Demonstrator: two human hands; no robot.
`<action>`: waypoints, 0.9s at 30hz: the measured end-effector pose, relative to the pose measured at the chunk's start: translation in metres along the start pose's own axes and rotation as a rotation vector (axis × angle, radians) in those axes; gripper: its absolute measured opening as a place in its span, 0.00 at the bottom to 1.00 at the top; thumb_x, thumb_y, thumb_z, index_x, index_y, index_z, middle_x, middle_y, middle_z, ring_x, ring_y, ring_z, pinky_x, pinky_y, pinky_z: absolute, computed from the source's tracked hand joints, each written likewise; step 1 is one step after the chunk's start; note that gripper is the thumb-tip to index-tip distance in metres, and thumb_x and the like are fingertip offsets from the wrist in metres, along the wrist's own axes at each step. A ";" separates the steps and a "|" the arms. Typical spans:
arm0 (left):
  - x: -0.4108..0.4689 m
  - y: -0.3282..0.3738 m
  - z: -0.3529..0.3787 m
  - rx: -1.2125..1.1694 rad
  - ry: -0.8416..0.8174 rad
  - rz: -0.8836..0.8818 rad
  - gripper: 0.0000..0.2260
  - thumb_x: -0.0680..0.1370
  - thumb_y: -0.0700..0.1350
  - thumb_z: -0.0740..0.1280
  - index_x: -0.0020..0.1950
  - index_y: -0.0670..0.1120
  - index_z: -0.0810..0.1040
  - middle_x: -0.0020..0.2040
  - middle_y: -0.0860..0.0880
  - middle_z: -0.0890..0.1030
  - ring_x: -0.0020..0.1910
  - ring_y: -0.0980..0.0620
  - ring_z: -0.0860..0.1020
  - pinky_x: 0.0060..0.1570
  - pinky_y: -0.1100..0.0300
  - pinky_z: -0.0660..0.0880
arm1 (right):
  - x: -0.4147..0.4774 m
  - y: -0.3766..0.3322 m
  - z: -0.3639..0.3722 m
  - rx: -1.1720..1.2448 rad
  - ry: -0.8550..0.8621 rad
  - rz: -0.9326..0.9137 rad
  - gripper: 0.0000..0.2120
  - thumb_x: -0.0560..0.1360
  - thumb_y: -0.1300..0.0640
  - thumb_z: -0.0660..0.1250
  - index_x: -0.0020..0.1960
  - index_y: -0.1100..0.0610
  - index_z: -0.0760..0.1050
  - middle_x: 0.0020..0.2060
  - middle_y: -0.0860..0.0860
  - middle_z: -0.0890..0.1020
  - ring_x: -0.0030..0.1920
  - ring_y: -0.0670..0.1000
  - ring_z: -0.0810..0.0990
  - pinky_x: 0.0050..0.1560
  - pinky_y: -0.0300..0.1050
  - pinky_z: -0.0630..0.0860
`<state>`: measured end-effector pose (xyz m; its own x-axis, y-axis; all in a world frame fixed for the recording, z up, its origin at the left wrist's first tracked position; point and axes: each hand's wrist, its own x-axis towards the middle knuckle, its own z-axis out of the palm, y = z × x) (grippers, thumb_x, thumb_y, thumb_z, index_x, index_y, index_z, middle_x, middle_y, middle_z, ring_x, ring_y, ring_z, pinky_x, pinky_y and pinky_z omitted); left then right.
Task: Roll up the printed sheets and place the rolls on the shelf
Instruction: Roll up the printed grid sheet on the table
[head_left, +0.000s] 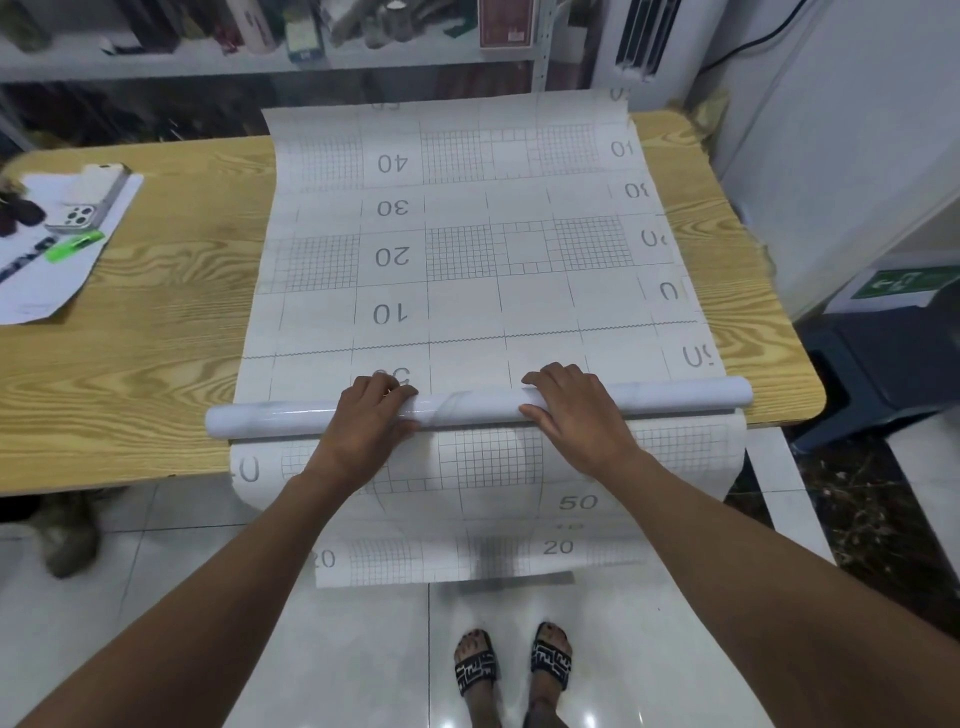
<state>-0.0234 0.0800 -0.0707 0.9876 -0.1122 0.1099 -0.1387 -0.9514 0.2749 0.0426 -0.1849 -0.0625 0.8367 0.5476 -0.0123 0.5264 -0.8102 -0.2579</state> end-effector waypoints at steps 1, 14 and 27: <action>0.000 0.001 0.000 0.006 -0.009 0.001 0.17 0.69 0.43 0.74 0.55 0.41 0.77 0.49 0.42 0.76 0.46 0.42 0.72 0.45 0.51 0.69 | 0.000 0.000 0.001 -0.001 0.004 -0.002 0.24 0.76 0.44 0.49 0.59 0.57 0.74 0.51 0.52 0.77 0.48 0.55 0.75 0.49 0.50 0.71; 0.003 0.001 0.001 -0.001 -0.044 -0.037 0.13 0.75 0.45 0.62 0.57 0.42 0.75 0.47 0.46 0.79 0.45 0.44 0.74 0.45 0.54 0.65 | -0.001 0.006 0.001 0.002 0.030 -0.024 0.22 0.76 0.44 0.49 0.57 0.56 0.73 0.49 0.51 0.77 0.47 0.53 0.74 0.49 0.47 0.69; 0.009 -0.002 0.008 0.001 -0.002 -0.044 0.18 0.76 0.51 0.52 0.52 0.43 0.77 0.47 0.47 0.77 0.46 0.50 0.67 0.48 0.58 0.60 | 0.004 0.009 0.002 0.005 0.034 -0.048 0.22 0.77 0.43 0.50 0.59 0.55 0.73 0.50 0.50 0.77 0.47 0.53 0.75 0.51 0.48 0.71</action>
<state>-0.0135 0.0792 -0.0778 0.9929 -0.0710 0.0958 -0.0951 -0.9558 0.2783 0.0507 -0.1899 -0.0665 0.8149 0.5787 0.0327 0.5658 -0.7818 -0.2620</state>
